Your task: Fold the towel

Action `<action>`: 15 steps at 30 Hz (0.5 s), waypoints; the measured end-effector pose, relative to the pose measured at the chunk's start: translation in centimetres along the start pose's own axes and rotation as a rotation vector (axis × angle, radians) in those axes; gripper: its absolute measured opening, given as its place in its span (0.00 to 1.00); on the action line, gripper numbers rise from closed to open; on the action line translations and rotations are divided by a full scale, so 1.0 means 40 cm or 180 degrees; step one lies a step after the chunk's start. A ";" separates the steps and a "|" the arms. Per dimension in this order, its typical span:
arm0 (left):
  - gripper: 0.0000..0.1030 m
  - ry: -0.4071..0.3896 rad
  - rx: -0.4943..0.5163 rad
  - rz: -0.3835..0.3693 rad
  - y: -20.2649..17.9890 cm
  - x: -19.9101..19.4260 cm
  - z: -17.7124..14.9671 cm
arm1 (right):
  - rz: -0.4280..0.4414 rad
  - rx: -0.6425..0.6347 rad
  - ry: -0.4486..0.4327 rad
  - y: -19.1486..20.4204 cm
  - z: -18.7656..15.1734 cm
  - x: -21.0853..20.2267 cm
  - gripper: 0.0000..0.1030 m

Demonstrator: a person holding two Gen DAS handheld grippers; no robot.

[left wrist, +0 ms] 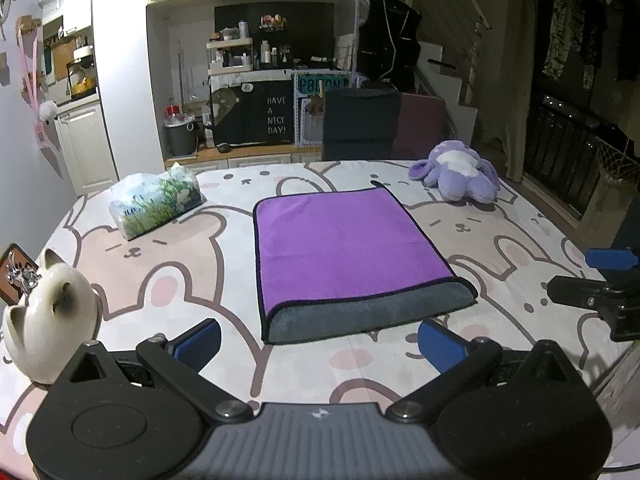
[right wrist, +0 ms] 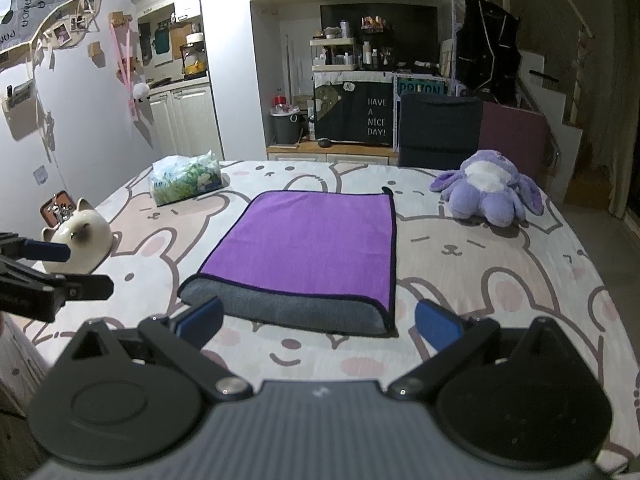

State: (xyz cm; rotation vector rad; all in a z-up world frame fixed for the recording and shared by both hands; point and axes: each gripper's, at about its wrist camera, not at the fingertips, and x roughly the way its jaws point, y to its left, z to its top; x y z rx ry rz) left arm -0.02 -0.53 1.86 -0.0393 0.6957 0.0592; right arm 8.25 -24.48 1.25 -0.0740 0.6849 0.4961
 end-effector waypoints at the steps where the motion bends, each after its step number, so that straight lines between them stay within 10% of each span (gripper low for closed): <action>1: 1.00 -0.0011 0.0007 -0.0001 0.000 -0.001 0.003 | 0.0001 0.0002 -0.0011 0.000 0.000 0.000 1.00; 15: 1.00 -0.0123 0.0045 0.0083 0.000 0.009 0.062 | -0.0096 -0.0173 -0.0134 0.003 0.040 0.010 1.00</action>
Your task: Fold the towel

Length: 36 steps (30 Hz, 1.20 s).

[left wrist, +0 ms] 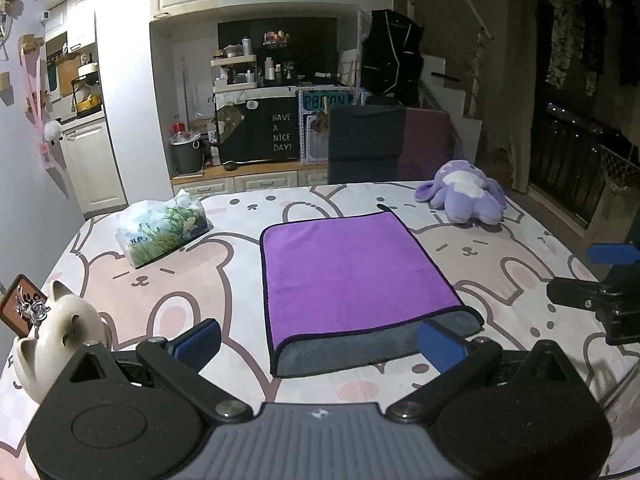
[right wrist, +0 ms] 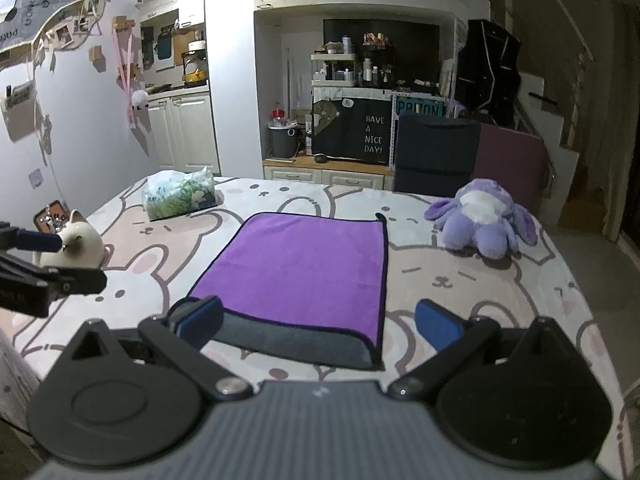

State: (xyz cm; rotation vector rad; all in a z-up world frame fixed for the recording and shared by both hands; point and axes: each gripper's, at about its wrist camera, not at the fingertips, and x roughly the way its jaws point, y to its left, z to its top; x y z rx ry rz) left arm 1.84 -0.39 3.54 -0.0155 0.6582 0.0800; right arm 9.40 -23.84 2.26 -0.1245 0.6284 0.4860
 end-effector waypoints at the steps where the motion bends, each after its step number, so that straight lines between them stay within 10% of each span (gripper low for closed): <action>1: 1.00 0.0004 0.0004 0.0018 0.001 0.004 0.004 | -0.0006 -0.0030 -0.0004 -0.003 -0.001 0.004 1.00; 36: 1.00 0.0085 0.0185 -0.0319 0.096 0.332 0.066 | 0.0101 0.0206 0.0242 -0.146 0.032 0.252 1.00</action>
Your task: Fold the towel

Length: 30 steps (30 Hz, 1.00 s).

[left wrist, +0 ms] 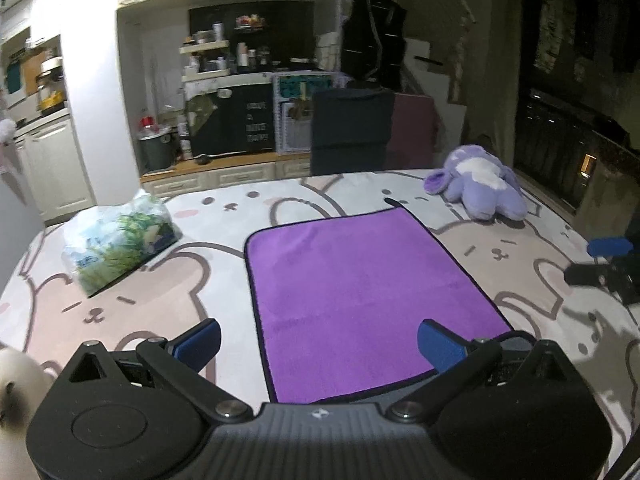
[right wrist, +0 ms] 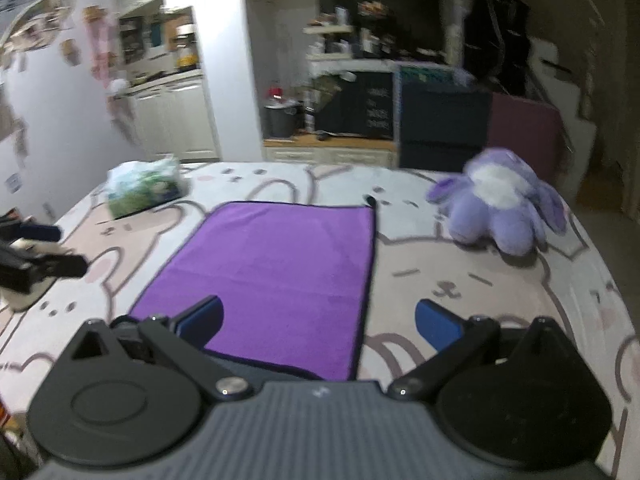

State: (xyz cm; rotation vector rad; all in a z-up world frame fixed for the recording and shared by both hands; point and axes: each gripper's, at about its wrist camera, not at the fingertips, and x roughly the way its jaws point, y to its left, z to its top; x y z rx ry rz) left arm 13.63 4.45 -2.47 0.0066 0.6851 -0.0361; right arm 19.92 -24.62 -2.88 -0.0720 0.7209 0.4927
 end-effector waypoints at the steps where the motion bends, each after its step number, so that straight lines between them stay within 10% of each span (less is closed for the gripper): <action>1: 1.00 0.0016 0.0029 -0.0050 0.005 0.011 -0.003 | -0.0015 0.0038 -0.0018 -0.009 -0.002 0.009 1.00; 18: 0.98 0.0600 -0.0090 -0.0715 0.138 0.142 -0.067 | 0.0583 0.0116 0.0400 -0.100 -0.051 0.141 1.00; 30: 0.60 0.0905 -0.0044 -0.1047 0.125 0.183 -0.111 | 0.0879 -0.0164 0.0710 -0.096 -0.080 0.187 0.91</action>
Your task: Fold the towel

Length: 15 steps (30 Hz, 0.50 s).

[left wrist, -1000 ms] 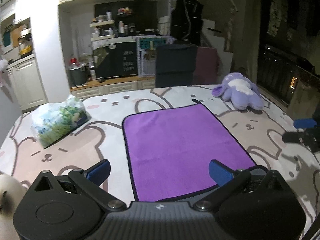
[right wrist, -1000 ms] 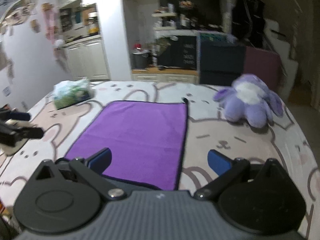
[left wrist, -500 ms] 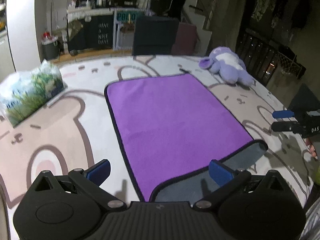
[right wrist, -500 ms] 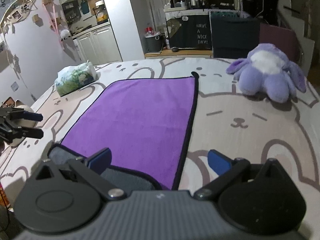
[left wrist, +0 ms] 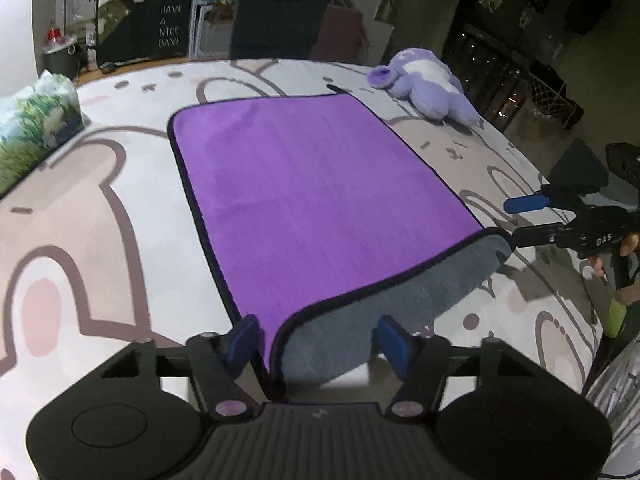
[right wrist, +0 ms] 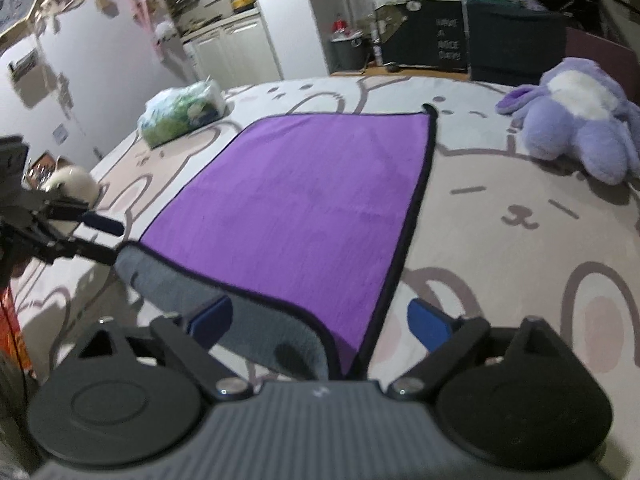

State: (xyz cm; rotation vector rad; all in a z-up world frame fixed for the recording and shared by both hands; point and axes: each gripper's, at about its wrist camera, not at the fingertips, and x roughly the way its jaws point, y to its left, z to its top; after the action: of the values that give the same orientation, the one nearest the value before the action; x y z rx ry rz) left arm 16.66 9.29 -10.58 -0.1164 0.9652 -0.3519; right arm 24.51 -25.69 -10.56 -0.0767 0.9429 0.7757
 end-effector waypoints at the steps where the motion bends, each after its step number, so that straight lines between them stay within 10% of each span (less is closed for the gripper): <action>1: 0.59 0.0011 -0.0017 -0.0019 0.002 0.003 -0.001 | 0.0012 -0.0014 0.0031 -0.001 0.000 0.004 0.87; 15: 0.39 0.0159 -0.0114 0.0013 0.034 0.022 -0.013 | 0.0148 -0.0249 0.0348 0.022 -0.016 0.035 0.57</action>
State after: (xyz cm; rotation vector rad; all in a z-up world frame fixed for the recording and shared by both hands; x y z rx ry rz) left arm 17.02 10.30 -11.93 -0.1388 1.0213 -0.3353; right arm 23.99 -24.48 -11.76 -0.1673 1.0208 0.8580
